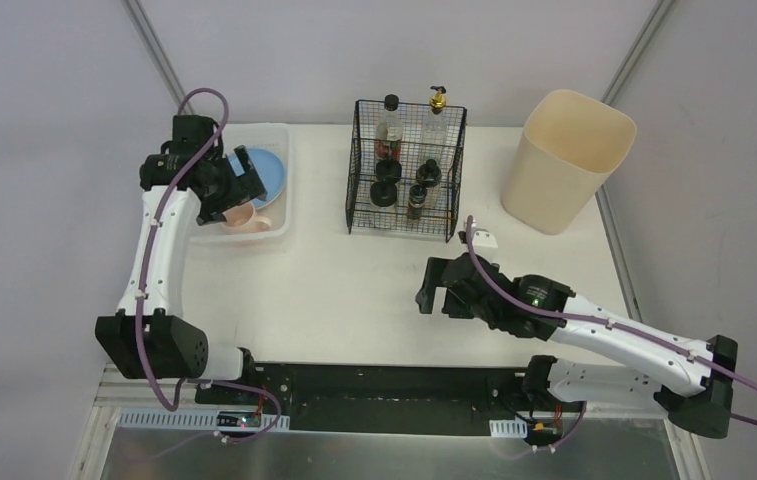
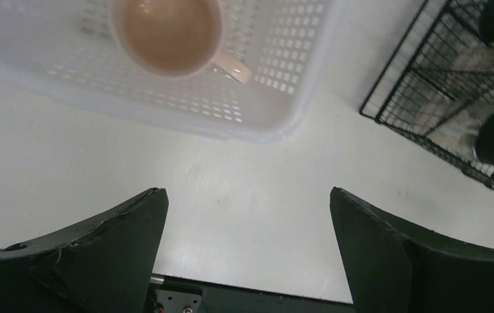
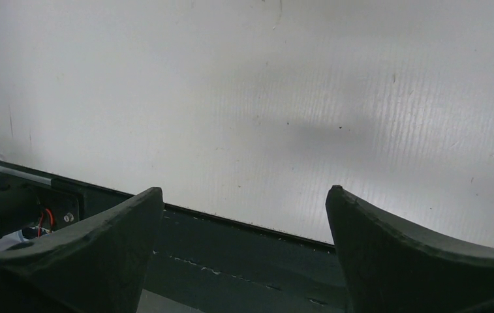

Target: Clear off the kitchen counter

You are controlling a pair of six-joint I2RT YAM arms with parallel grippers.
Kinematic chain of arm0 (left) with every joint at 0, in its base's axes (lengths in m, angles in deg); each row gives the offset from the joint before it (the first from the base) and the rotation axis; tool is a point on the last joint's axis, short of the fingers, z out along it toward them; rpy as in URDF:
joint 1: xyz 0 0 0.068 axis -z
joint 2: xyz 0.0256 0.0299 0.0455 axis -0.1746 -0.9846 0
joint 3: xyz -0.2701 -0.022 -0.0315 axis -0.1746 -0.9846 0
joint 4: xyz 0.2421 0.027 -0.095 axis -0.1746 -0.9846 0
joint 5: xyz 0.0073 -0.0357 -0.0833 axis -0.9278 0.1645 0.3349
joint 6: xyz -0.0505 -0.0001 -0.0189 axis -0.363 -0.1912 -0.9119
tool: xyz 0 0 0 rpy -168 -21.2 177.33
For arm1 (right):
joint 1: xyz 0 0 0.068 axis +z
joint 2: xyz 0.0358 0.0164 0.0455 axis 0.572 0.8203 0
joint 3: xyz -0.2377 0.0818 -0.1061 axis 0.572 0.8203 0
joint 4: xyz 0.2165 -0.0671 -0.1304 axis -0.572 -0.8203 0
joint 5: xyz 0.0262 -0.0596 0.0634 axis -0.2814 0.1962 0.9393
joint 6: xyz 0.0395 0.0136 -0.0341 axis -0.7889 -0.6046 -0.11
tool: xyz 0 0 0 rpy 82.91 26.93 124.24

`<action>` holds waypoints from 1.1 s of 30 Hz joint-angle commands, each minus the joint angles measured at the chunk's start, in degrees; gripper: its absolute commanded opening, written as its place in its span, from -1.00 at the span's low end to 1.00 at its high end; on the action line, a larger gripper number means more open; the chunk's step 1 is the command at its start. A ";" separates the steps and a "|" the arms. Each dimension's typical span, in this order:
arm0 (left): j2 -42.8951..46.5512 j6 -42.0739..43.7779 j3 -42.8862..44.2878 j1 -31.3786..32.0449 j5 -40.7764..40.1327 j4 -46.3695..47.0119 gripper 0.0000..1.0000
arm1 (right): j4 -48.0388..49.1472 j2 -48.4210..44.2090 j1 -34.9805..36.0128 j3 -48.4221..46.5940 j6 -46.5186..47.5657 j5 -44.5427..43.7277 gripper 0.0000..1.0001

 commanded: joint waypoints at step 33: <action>18.20 -4.47 -9.09 49.11 3.67 9.60 0.98 | -21.49 -0.85 0.08 -22.44 1.90 -23.55 0.99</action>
